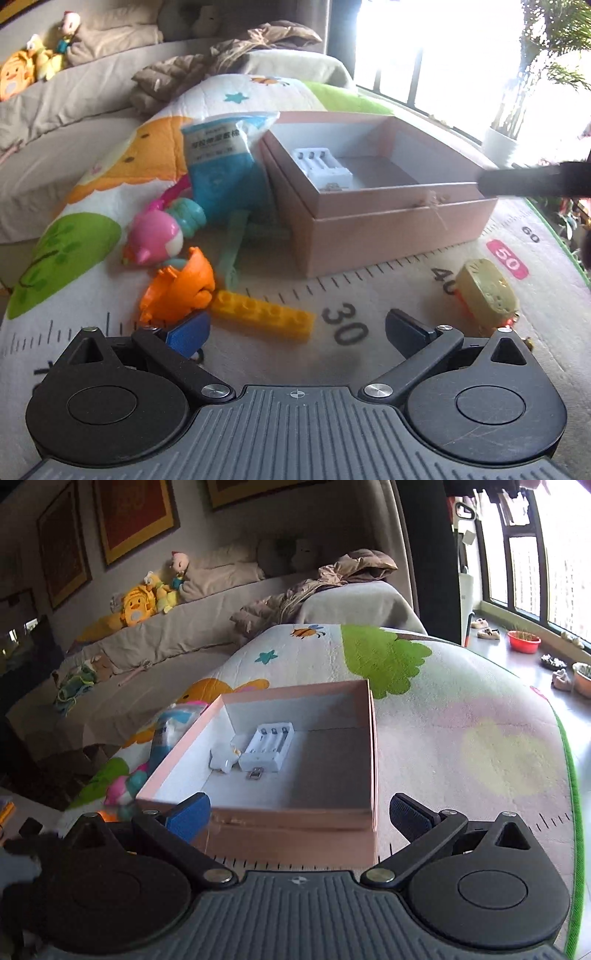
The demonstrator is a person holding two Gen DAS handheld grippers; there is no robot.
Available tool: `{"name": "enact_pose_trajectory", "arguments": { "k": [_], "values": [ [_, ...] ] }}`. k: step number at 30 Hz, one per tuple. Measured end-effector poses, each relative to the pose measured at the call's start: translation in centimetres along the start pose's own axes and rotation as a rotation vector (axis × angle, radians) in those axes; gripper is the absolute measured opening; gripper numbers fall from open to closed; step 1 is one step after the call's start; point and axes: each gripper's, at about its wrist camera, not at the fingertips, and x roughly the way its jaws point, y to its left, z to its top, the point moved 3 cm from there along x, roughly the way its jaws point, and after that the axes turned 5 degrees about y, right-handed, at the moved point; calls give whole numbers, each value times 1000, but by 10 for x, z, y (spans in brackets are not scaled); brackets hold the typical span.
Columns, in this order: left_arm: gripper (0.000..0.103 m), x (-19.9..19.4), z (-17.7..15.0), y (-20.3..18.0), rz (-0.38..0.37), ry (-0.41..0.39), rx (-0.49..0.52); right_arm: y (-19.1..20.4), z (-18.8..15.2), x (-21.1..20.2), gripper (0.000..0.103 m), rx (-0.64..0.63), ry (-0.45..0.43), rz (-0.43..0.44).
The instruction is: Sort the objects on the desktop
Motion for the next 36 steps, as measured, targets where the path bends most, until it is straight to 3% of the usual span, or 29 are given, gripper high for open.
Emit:
{"name": "enact_pose_trajectory", "arguments": {
  "k": [5,11,14,21,22,24,27,34,36],
  "values": [
    [103,14,8,7,1,12,8,8,-46,-14,103,-63,77,-35],
    [103,4,-5,-19,-160,9,123,-5,-71,-12,103,36,149,-29],
    [103,5,-11,-28,-91,6,142,-11,-74,-11,103,101,131,-8],
    [103,16,0,-26,10,22,63,-8,-77,-11,103,64,136,-4],
    [102,16,1,-26,15,19,63,-7,-76,-11,103,51,143,-5],
    [85,12,0,-28,19,5,69,-4,-75,-12,103,34,156,-11],
    [68,4,-3,-28,10,-2,71,8,-74,-18,103,-16,149,10],
    [68,-25,-31,-21,6,15,53,49,-64,-20,102,-210,62,-114],
    [68,-35,-40,-20,-10,24,52,53,-61,-11,89,-220,76,-124]
  ]
}}
